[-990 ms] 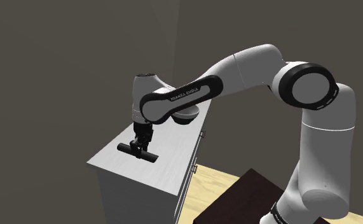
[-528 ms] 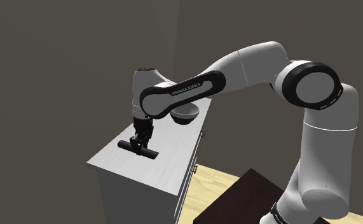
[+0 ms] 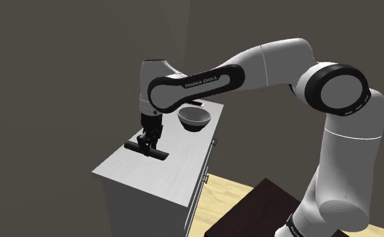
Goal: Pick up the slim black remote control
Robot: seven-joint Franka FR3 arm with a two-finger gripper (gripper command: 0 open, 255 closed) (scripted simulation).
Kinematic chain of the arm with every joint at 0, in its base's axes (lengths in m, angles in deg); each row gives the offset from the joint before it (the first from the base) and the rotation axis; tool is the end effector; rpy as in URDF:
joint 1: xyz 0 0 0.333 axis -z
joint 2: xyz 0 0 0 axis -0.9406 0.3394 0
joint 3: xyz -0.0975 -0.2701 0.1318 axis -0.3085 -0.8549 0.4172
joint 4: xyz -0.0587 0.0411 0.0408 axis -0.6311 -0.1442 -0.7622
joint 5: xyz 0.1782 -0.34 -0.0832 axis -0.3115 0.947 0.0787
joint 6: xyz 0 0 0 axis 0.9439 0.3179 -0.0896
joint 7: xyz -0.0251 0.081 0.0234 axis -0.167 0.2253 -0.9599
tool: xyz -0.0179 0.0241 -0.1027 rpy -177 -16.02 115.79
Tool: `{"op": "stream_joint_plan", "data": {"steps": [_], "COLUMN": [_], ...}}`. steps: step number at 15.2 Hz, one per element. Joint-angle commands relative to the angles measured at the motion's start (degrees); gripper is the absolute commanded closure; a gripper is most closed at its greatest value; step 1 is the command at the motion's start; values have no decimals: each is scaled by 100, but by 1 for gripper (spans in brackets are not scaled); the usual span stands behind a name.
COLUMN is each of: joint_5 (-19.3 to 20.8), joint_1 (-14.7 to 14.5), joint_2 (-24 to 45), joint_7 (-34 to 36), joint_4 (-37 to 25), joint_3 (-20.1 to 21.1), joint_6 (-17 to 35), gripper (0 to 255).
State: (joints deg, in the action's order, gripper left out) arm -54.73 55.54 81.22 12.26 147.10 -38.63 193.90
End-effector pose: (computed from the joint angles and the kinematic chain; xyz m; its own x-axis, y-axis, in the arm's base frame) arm 0.5384 0.3315 0.4206 0.8786 0.4775 -0.0098 0.4753 -0.8761 -0.0810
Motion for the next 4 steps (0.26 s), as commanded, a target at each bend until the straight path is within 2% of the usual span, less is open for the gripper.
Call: {"op": "stream_joint_plan", "data": {"steps": [1, 4], "joint_5": [-12, -19], "joint_1": [5, 6], "joint_2": [-39, -62], "joint_7": [-4, -4], "joint_4": [-105, -165], "joint_3": [3, 6], "joint_6": [-142, -223], "gripper": [255, 255]}}
